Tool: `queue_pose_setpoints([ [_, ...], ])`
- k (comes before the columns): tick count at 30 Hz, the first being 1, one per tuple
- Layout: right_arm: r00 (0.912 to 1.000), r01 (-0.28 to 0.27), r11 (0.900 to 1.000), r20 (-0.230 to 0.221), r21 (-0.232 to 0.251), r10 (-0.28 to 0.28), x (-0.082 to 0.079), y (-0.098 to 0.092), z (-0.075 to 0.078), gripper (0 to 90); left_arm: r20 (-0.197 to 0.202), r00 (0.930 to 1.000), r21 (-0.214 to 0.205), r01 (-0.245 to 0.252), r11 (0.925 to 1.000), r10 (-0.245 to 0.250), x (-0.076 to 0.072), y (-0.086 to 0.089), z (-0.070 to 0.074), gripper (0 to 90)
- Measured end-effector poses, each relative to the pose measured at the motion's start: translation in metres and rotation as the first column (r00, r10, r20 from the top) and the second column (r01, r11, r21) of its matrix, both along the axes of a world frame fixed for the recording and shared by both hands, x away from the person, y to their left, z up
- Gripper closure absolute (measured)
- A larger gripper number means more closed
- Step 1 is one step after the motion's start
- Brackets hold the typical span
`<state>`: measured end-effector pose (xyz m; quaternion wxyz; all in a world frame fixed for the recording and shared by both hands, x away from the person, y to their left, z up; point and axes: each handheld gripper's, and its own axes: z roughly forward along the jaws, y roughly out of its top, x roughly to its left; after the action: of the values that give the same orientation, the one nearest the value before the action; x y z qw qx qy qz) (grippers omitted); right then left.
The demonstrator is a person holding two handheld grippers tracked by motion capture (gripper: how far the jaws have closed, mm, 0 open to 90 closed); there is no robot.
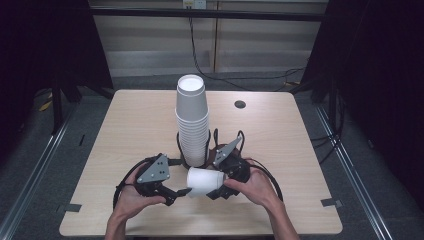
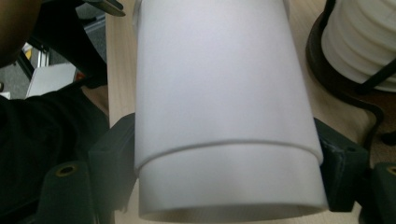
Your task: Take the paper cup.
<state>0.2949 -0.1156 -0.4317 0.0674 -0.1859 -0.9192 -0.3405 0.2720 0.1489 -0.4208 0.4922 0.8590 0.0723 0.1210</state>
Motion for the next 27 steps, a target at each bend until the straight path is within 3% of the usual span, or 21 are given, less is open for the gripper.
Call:
queue_pose_setpoints([
  [4, 0.9991, 0.041, 0.9976, 0.011, 0.056, -0.041, -0.002, -0.007, -0.001, 22.0, -0.046, 0.9985, -0.077, -0.032, 0.9965, 0.029, 0.001, 0.009, -0.008, 15.6],
  [5, 0.9987, 0.047, 0.9972, 0.014, 0.059, -0.048, -0.002, -0.008, -0.002, 22.0, -0.046, 0.9985, -0.077, -0.032, 0.9965, 0.029, 0.001, 0.009, -0.008, 15.7],
  [9, 0.9979, 0.061, 0.9931, 0.016, 0.1, -0.063, -0.005, -0.01, -0.007, 22.0, -0.074, 0.9967, -0.147, -0.044, 0.9882, 0.034, -0.001, 0.015, -0.013, 15.6],
  [15, 0.9945, 0.08, 0.987, 0.055, 0.139, -0.089, -0.009, -0.009, -0.007, 22.1, -0.092, 0.9942, -0.147, -0.07, 0.9866, 0.057, -0.001, 0.016, -0.02, 15.7],
  [18, 0.9928, 0.087, 0.9832, 0.068, 0.16, -0.099, -0.01, -0.01, -0.005, 22.2, -0.105, 0.9928, -0.178, -0.075, 0.9812, 0.057, 0.0, 0.018, -0.022, 15.8],
  [21, 0.9898, 0.1, 0.976, 0.081, 0.193, -0.117, -0.012, -0.012, -0.007, 22.2, -0.122, 0.9907, -0.18, -0.082, 0.9802, 0.061, 0.0, 0.019, -0.025, 15.7],
  [23, 0.9882, 0.106, 0.971, 0.085, 0.214, -0.127, -0.014, -0.013, -0.01, 22.2, -0.137, 0.9869, -0.19, -0.111, 0.9755, 0.085, 0.001, 0.021, -0.027, 15.7],
  [27, 0.9878, 0.112, 0.9636, 0.079, 0.243, -0.134, -0.015, -0.017, -0.015, 22.2, -0.139, 0.9868, -0.193, -0.108, 0.9752, 0.082, 0.0, 0.022, -0.029, 15.7],
])
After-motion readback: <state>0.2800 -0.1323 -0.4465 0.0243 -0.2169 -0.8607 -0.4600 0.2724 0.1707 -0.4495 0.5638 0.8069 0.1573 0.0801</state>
